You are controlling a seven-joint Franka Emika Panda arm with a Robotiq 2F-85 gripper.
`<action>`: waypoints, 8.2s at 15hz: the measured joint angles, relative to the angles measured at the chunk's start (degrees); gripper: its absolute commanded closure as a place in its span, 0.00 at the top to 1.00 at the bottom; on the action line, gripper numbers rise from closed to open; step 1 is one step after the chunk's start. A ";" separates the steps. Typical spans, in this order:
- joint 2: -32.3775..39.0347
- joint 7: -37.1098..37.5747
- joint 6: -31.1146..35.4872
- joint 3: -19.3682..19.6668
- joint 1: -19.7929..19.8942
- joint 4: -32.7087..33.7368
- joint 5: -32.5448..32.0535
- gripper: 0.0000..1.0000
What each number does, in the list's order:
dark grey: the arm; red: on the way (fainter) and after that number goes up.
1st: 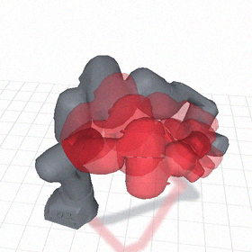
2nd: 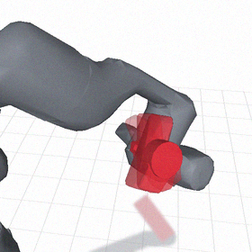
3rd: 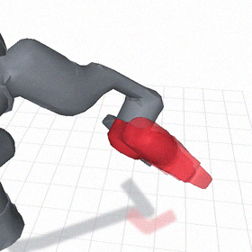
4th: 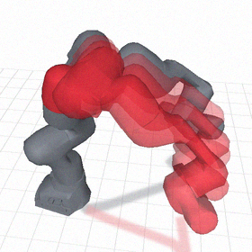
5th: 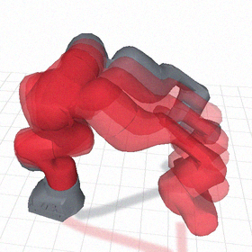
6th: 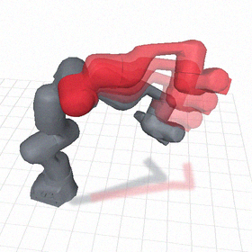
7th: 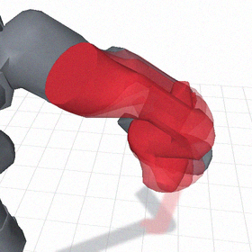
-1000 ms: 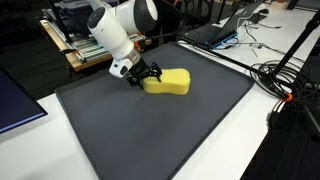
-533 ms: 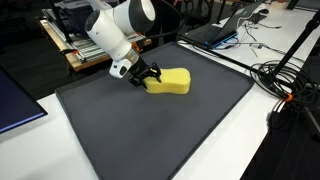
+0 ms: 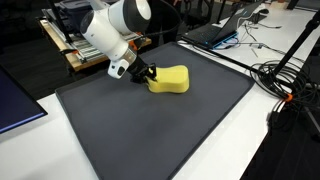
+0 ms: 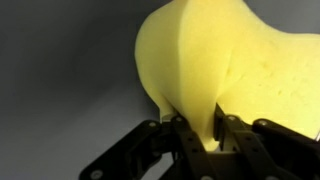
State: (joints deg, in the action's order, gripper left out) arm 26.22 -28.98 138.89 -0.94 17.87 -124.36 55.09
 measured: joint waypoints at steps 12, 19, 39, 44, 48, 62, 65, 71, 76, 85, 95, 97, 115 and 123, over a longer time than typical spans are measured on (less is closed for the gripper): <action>-0.05 0.00 -3.05 0.94 -0.17 0.00 0.00 0.04; -0.07 0.01 -3.05 1.10 -0.39 0.04 0.00 0.03; -0.10 0.01 -3.05 1.23 -0.60 0.05 0.00 0.03; -0.11 0.01 -3.05 1.23 -0.61 0.05 0.00 0.37; -0.30 0.01 -3.05 1.39 -0.63 0.05 -0.06 0.66; -7.69 17.90 -4.78 5.02 -6.61 0.02 -20.50 1.00; -10.79 29.03 -4.78 5.01 -10.65 0.37 -29.58 1.00; -11.97 55.01 -6.23 5.58 -18.31 3.73 -45.77 1.00; -9.22 70.69 -12.00 5.67 -21.58 9.42 -55.03 1.00; -0.16 73.01 -22.70 5.92 -20.15 21.94 -56.25 1.00; 11.02 48.41 -28.00 5.44 -9.50 32.70 -41.74 1.00; 13.22 46.99 -30.61 5.48 -7.48 35.50 -40.41 1.00; 18.44 33.42 -32.62 5.16 1.00 39.14 -33.18 1.00; 17.60 27.91 -29.33 5.32 2.64 33.83 -31.68 1.00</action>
State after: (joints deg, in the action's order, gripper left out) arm 43.82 -1.07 109.56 4.39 20.51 -90.52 23.42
